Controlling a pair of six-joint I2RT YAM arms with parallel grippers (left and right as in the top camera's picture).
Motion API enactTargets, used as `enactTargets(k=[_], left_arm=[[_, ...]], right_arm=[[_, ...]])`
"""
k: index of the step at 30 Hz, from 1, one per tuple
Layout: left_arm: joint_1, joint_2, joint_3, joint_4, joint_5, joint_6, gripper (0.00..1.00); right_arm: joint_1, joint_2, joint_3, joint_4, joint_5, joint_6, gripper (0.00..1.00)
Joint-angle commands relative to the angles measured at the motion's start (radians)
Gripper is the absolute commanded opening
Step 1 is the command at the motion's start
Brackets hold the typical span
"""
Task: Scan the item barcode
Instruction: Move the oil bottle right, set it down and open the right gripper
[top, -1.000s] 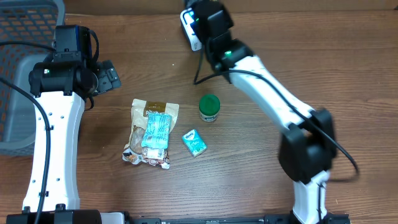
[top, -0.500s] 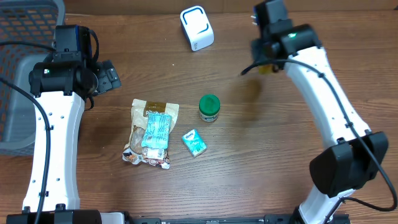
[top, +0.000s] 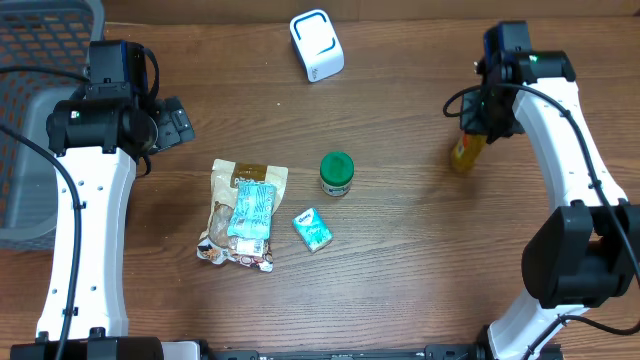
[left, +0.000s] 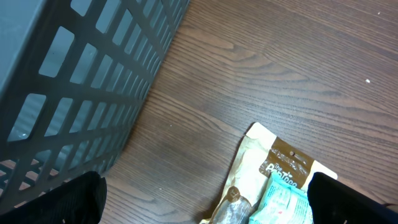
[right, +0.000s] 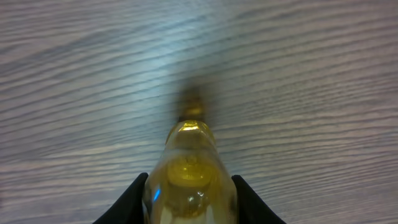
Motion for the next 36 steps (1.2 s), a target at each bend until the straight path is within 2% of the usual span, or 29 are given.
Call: enactTargets(k=[1, 5, 9, 10, 12, 13, 15, 20, 22, 28, 33, 36], left_arm=[[0.002, -0.005, 0.009, 0.001, -0.013, 0.012, 1.00], [0.002, -0.005, 0.009, 0.001, -0.013, 0.012, 1.00], [0.002, -0.005, 0.009, 0.001, -0.013, 0.012, 1.00], [0.002, -0.005, 0.009, 0.001, -0.013, 0.012, 0.99], [0.002, -0.005, 0.009, 0.001, -0.013, 0.012, 1.00], [0.002, -0.005, 0.009, 0.001, -0.013, 0.012, 0.99], [0.002, -0.005, 0.009, 0.001, -0.013, 0.012, 0.99], [0.002, -0.005, 0.009, 0.001, -0.013, 0.012, 1.00], [0.002, -0.005, 0.009, 0.001, -0.013, 0.012, 1.00], [0.002, -0.005, 0.009, 0.001, -0.013, 0.012, 0.99], [0.002, -0.005, 0.009, 0.001, -0.013, 0.012, 0.99], [0.002, -0.005, 0.009, 0.001, -0.013, 0.012, 1.00]], right_arm=[[-0.027, -0.010, -0.037, 0.034, -0.011, 0.008, 0.05], [-0.038, -0.010, -0.056, 0.036, -0.011, 0.008, 0.06], [-0.038, -0.010, -0.056, 0.034, -0.011, 0.008, 0.11], [-0.037, -0.010, -0.056, 0.034, -0.011, 0.008, 0.15], [-0.038, -0.010, -0.056, 0.032, -0.011, 0.008, 0.35], [-0.038, -0.010, -0.056, 0.026, -0.011, 0.008, 0.42], [-0.038, -0.010, -0.056, 0.018, -0.011, 0.008, 0.51], [-0.038, -0.010, -0.056, 0.005, -0.011, 0.008, 0.59], [-0.038, -0.010, -0.056, 0.005, -0.011, 0.008, 0.67], [-0.038, -0.010, -0.056, 0.052, -0.010, 0.006, 0.69], [-0.037, -0.010, -0.056, 0.171, -0.010, 0.003, 0.81], [-0.037, -0.010, -0.056, 0.244, -0.011, 0.003, 0.81]])
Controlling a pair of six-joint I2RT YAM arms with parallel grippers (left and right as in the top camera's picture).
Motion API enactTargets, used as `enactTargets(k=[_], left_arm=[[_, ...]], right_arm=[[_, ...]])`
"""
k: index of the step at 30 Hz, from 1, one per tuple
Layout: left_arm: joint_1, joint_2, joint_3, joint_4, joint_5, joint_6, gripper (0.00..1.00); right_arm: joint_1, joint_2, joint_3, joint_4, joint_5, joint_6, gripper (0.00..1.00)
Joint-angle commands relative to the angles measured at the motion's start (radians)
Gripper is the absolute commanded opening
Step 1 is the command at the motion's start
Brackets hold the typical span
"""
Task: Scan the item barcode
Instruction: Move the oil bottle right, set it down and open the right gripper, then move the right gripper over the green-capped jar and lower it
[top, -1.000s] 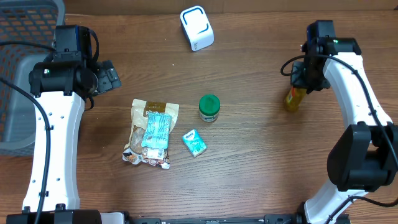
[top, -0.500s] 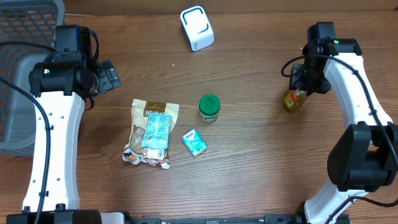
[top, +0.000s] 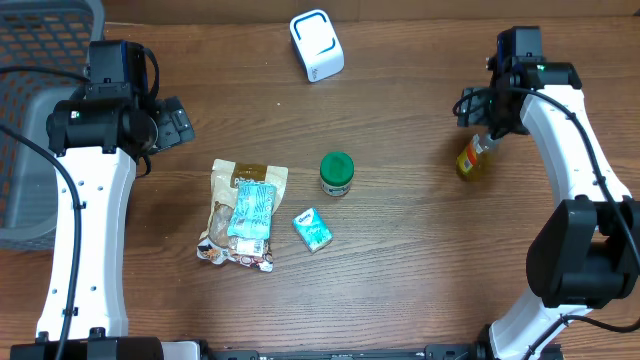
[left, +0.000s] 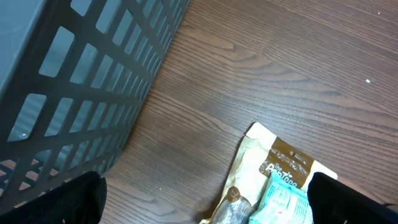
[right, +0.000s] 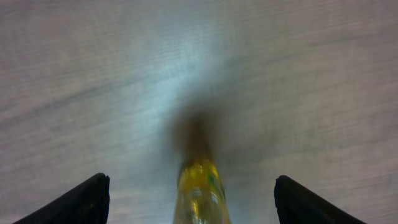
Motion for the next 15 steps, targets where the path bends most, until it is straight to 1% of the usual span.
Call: enactTargets(k=[1, 4, 8, 13, 15], left_arm=[[0.002, -0.005, 0.009, 0.001, -0.013, 0.012, 1.00], [0.002, -0.005, 0.009, 0.001, -0.013, 0.012, 0.99], [0.002, -0.005, 0.009, 0.001, -0.013, 0.012, 1.00], [0.002, -0.005, 0.009, 0.001, -0.013, 0.012, 0.99], [0.002, -0.005, 0.009, 0.001, -0.013, 0.012, 1.00]], right_arm=[[0.001, -0.010, 0.001, 0.057, -0.004, 0.001, 0.81], [0.009, -0.010, 0.001, 0.103, -0.064, -0.006, 0.80], [0.034, -0.007, 0.001, 0.151, -0.189, -0.051, 0.76], [0.098, 0.002, 0.001, 0.161, -0.197, -0.050, 0.75], [0.133, 0.010, 0.001, 0.155, -0.197, -0.044, 0.73]])
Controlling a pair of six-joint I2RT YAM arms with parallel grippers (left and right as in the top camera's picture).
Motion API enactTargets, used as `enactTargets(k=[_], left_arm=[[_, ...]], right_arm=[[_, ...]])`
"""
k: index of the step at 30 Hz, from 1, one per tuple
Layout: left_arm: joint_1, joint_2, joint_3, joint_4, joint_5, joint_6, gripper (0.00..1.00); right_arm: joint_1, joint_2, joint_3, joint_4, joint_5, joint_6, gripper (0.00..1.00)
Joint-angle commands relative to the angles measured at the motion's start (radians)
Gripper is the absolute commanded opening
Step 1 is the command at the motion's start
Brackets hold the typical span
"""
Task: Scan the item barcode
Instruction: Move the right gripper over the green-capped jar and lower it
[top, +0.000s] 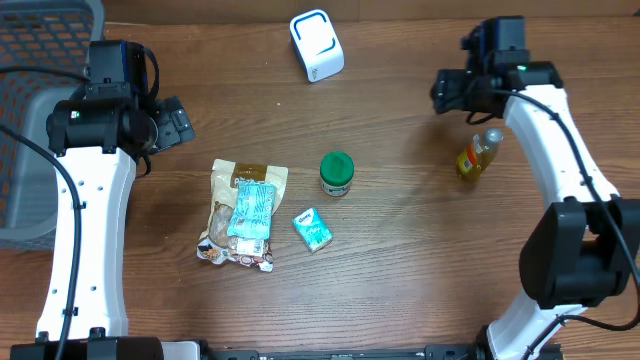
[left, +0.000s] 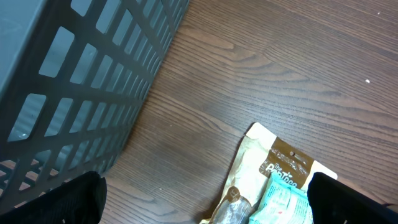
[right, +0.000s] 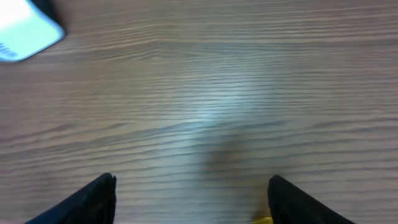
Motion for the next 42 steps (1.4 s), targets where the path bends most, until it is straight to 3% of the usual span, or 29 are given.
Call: enactTargets(k=[1, 15, 23, 29, 31, 32, 33, 42], left_arm=[[0.002, -0.005, 0.009, 0.001, -0.013, 0.012, 0.99], [0.002, -0.005, 0.009, 0.001, -0.013, 0.012, 0.99], [0.002, -0.005, 0.009, 0.001, -0.013, 0.012, 1.00], [0.002, -0.005, 0.009, 0.001, -0.013, 0.012, 1.00], [0.002, -0.005, 0.009, 0.001, -0.013, 0.012, 0.99], [0.002, -0.005, 0.009, 0.001, -0.013, 0.012, 0.99], [0.002, -0.005, 0.009, 0.001, -0.013, 0.012, 0.99], [0.002, -0.005, 0.009, 0.001, -0.013, 0.012, 1.00]], right_arm=[[0.066, 0.013, 0.001, -0.006, -0.032, 0.001, 0.73], [0.301, 0.051, 0.001, 0.050, -0.029, 0.150, 0.69], [0.463, 0.051, 0.001, 0.057, 0.183, 0.204, 0.72], [0.528, 0.051, 0.001, 0.003, 0.274, 0.387, 0.73], [0.536, 0.051, 0.001, -0.025, 0.271, 0.443, 0.77], [0.540, 0.051, 0.001, -0.033, 0.263, 0.455, 0.84], [0.544, 0.051, 0.001, -0.030, 0.253, 0.457, 0.98], [0.546, 0.060, 0.001, -0.067, 0.053, 0.461, 1.00]])
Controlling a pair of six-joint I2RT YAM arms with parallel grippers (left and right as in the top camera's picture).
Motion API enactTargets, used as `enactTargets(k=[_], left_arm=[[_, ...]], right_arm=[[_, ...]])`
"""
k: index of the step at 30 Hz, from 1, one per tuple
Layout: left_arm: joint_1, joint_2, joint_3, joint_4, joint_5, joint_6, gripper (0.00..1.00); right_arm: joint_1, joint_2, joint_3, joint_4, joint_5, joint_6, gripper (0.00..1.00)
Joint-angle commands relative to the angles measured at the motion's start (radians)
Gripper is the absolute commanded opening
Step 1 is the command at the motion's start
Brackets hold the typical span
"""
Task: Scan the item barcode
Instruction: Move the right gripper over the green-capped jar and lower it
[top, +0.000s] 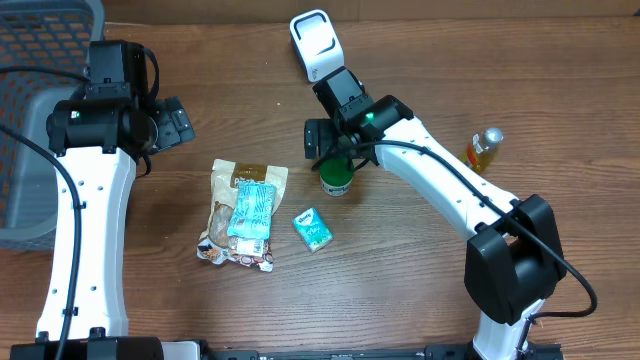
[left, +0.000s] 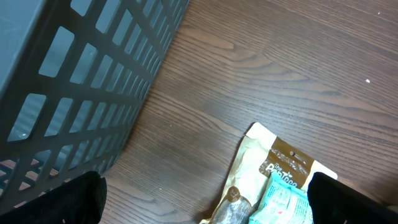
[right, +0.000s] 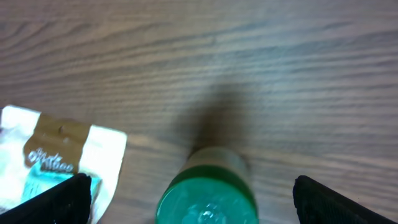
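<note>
A jar with a green lid (top: 337, 175) stands mid-table, and in the right wrist view this green-lidded jar (right: 208, 198) sits right between the spread fingers. My right gripper (top: 334, 156) (right: 200, 202) hangs open above it, not gripping. The white barcode scanner (top: 316, 45) rests at the table's far edge. A yellow bottle (top: 484, 150) stands upright at the right. My left gripper (top: 172, 124) (left: 202, 202) is open and holds nothing, left of the snack bag (top: 240, 212) (left: 273, 177).
A teal packet lies on the snack bag, and a small teal box (top: 312, 229) is beside it. A grey slatted basket (top: 40, 100) (left: 74, 74) stands at the far left edge, close to the left arm.
My right gripper has moved from near the yellow bottle at the right to above the green-lidded jar in the middle. It is still open. The left arm has not moved.
My right gripper was shut on the yellow bottle at the right of the table. Then it was open with the bottle standing between its fingers. Then it was clear of the bottle, to its upper left. Now it is over the green-lidded jar.
</note>
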Motion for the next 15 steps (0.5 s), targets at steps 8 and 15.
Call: enactTargets(k=[8, 15], left_arm=[[0.002, -0.005, 0.009, 0.001, -0.013, 0.012, 1.00], [0.002, -0.005, 0.009, 0.001, -0.013, 0.012, 1.00]], right_arm=[[0.004, 0.009, 0.000, -0.056, -0.035, 0.311, 0.76], [0.011, 0.009, 0.000, -0.079, 0.003, 0.525, 0.86]])
